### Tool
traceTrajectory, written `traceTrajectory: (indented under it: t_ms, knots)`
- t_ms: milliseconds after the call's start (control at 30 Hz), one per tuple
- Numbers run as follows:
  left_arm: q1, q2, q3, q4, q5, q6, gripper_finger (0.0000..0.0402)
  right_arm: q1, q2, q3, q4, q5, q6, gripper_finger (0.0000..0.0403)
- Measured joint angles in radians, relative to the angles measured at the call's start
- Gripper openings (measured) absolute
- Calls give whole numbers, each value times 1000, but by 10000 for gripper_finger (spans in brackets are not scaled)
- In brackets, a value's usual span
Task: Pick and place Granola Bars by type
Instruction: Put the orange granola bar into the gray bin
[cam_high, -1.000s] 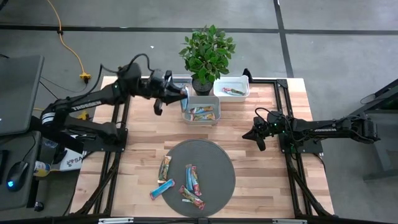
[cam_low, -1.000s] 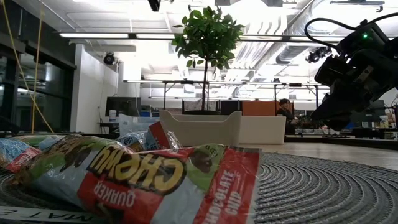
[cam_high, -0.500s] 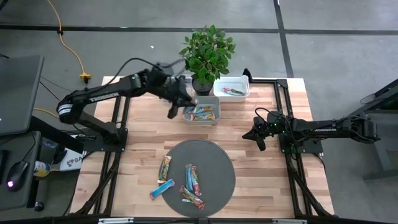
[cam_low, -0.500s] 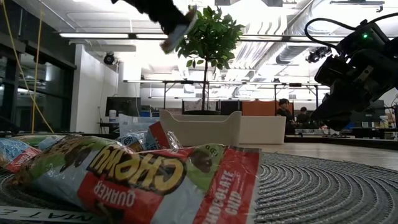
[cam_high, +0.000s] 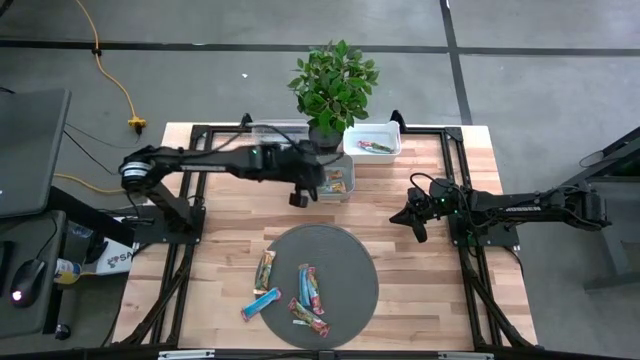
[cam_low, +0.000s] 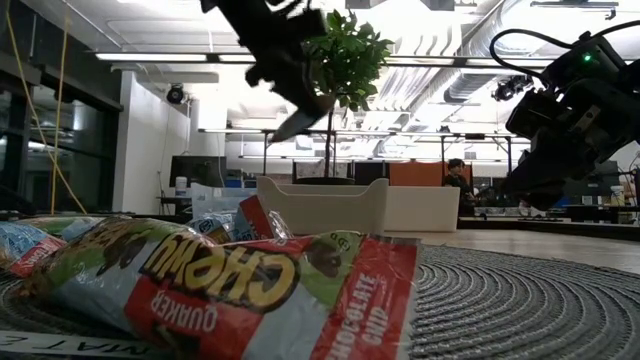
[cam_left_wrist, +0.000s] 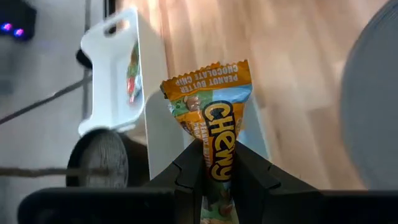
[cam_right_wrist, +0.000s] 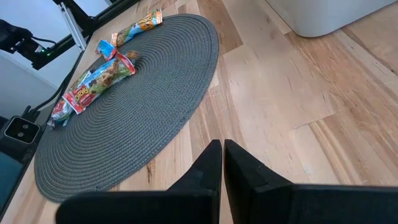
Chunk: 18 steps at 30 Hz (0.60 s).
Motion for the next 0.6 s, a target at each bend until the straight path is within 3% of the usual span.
traceTrajectory:
  t_ms: [267,600]
  knots:
    - [-43,127,0,74,-282,35,60,0,0,0,0,0,0,0]
    - [-41,230,-1,142,-310,103,60,0,0,0,0,0,0,0]
